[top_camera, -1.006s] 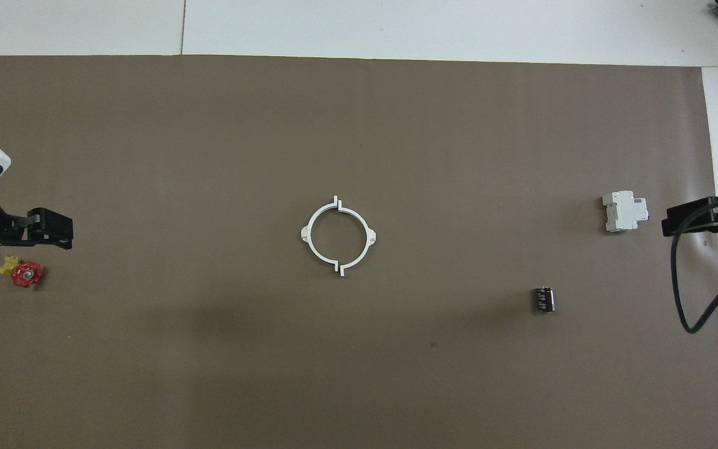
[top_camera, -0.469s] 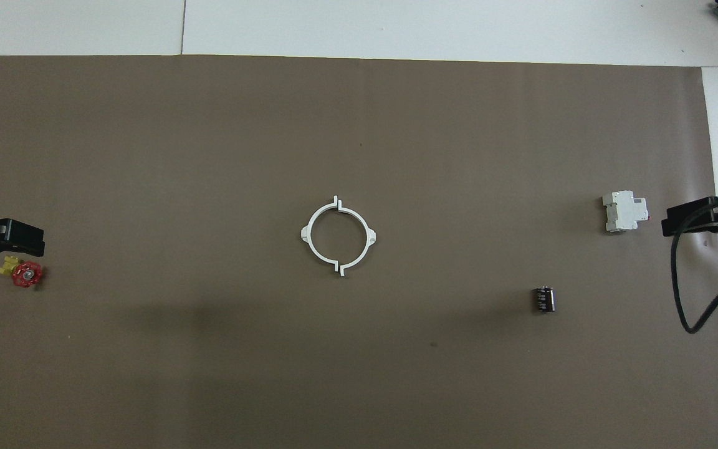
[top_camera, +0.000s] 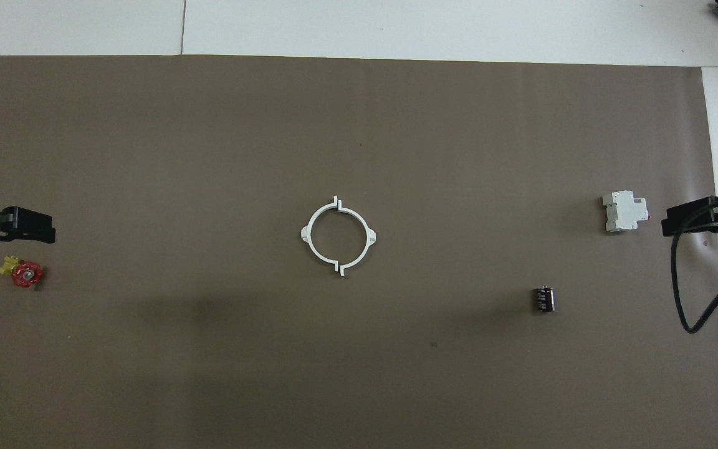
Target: Assemble drain pipe with both arms
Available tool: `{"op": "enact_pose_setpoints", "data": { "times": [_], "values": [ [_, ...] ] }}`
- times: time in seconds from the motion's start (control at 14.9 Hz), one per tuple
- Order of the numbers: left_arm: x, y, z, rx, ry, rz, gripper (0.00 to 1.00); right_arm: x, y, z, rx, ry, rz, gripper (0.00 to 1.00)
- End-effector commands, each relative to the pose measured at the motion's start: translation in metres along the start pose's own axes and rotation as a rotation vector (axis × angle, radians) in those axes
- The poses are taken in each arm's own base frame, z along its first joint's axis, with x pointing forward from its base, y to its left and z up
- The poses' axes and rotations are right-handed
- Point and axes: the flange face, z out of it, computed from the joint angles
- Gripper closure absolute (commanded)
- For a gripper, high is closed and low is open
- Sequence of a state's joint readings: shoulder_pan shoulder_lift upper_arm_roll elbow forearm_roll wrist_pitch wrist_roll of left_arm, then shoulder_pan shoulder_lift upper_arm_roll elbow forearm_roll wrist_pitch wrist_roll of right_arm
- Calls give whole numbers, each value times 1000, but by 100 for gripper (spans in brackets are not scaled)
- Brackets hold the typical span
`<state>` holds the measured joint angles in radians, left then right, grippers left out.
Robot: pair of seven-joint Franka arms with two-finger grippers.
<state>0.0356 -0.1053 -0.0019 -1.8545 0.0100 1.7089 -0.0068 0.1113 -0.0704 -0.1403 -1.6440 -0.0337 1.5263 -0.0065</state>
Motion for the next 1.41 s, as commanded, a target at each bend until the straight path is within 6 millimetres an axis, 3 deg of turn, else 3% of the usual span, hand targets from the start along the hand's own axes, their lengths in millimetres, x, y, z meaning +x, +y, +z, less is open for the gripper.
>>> {"op": "enact_pose_setpoints", "data": {
  "times": [0.0, 0.2, 0.94, 1.07, 1.34],
  "values": [
    [-4, -1, -10, -19, 37, -16, 0, -6, 1, -3, 25, -11, -7, 0],
    [-3, 9, -16, -18, 60, -7, 0, -6, 1, -4, 25, -9, -7, 0],
    [2, 14, -23, -11, 77, -2, 0, -6, 1, -3, 25, -11, -7, 0],
    [12, 17, -2, -11, 36, 6, 0, -6, 1, -3, 25, -11, -7, 0],
    [33, 28, -13, -9, -7, 25, 0, -6, 1, -3, 25, -11, -7, 0]
  ]
}}
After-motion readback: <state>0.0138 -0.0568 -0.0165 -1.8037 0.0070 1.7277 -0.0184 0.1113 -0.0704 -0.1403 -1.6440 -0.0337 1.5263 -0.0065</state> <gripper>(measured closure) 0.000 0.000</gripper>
